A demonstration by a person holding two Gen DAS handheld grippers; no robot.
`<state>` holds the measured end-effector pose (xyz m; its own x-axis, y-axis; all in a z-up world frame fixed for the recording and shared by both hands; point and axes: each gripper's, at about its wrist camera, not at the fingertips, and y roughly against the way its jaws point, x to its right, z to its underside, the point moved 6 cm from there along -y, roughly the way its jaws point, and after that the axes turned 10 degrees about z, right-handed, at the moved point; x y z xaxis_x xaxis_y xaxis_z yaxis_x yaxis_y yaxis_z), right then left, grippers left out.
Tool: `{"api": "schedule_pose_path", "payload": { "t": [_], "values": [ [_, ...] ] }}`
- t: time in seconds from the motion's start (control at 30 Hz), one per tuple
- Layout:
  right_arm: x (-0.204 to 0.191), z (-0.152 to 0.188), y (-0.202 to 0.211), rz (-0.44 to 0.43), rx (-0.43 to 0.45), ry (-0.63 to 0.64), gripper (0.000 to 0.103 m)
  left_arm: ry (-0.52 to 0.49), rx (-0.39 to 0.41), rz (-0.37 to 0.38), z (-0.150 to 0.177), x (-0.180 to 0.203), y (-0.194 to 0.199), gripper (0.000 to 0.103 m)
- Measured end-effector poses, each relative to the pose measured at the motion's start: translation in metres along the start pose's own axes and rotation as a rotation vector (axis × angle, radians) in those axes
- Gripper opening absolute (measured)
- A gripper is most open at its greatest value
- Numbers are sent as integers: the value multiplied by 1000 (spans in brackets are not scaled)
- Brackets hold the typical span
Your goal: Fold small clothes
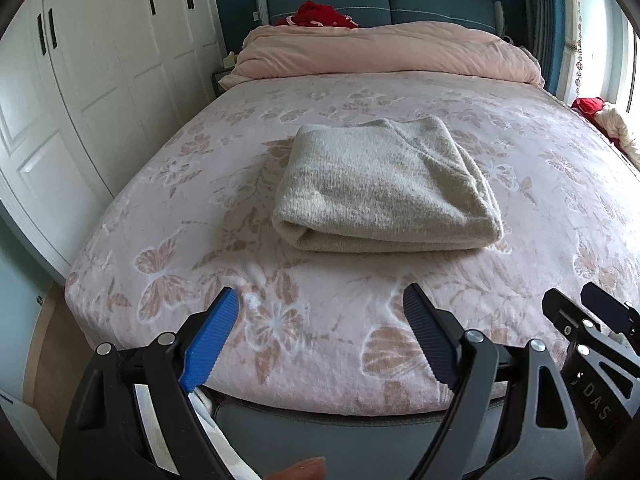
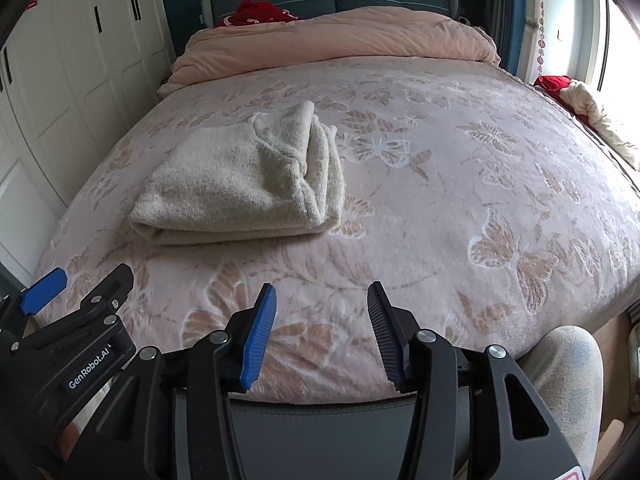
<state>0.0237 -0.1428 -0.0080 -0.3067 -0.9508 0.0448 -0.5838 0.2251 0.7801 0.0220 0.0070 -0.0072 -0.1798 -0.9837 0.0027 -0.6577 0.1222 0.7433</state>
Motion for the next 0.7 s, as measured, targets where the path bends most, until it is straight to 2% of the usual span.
{"api": "schedule_pose_path", "payload": {
  "t": [0.7],
  "values": [
    [-10, 2, 2, -8, 3, 17, 49, -26, -5, 8, 4, 8, -1, 82]
  ]
}}
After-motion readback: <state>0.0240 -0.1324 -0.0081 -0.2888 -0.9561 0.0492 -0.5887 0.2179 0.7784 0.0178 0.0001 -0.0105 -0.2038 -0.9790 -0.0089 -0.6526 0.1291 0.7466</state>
